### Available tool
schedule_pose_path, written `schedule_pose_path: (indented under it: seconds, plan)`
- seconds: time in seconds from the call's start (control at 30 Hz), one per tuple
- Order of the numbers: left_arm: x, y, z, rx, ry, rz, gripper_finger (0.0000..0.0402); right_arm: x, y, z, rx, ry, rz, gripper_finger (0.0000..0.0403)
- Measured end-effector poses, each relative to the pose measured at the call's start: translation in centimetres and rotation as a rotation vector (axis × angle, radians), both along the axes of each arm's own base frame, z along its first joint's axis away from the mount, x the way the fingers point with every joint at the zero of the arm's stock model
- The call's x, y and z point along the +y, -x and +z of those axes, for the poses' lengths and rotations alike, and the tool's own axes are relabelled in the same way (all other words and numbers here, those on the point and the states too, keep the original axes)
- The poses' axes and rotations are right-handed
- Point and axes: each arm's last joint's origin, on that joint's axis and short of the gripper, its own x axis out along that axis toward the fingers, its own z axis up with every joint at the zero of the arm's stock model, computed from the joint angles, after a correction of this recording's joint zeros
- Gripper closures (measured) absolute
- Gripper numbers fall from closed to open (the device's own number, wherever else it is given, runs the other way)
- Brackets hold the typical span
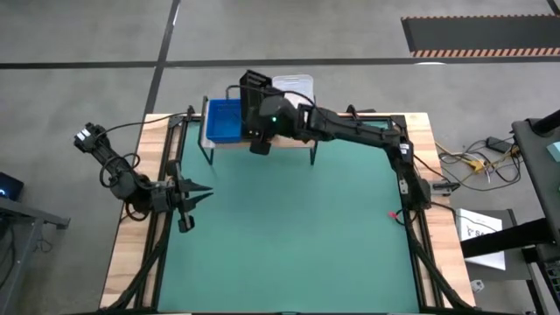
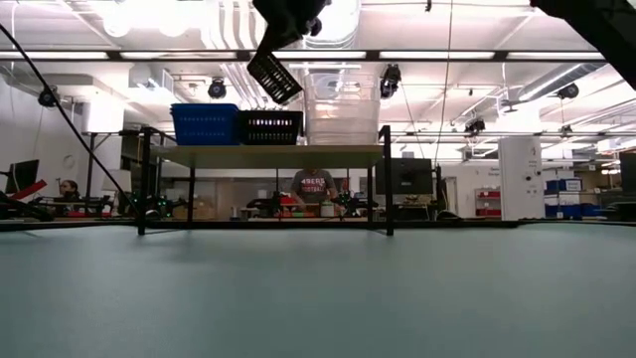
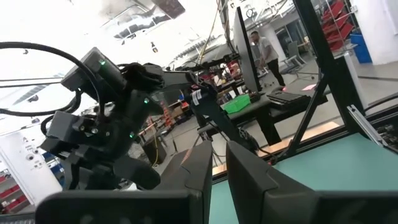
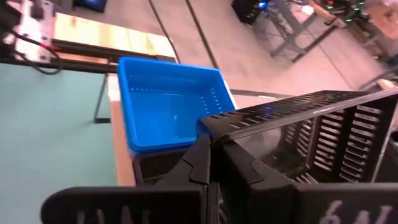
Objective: Stack baskets on shelf by color
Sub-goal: Stack the black transparent bin on the other black bins on the shelf
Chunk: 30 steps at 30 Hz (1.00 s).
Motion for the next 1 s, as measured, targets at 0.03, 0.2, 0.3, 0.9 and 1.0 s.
schedule_pose_path:
  seconds: [0.03,0.2,0.3,0.9,1.0]
  plan:
    - [0.0,0.0,0.0,0.000,0.000,0.000,0.0371,-0.3,0.1,0.0,-0.002,-0.011,0.006,0.0393]
    - [0.0,0.0,0.0,0.000,-0.003,0.000,0.0371,-1.5,0.5,-0.2,0.010,-0.053,-0.014,0.0362]
    - [0.0,0.0,0.0,0.001,-0.008,0.002,0.0371,-2.0,0.7,-0.3,0.014,-0.060,-0.032,0.0331]
    - [0.1,0.1,0.1,-0.004,-0.026,0.007,0.0371,-0.8,-0.2,0.9,-0.086,-0.004,0.046,0.0372]
    - [0.1,0.2,0.2,-0.009,-0.018,0.006,0.0371,-2.0,-1.5,-0.7,-0.104,0.001,0.028,0.0390]
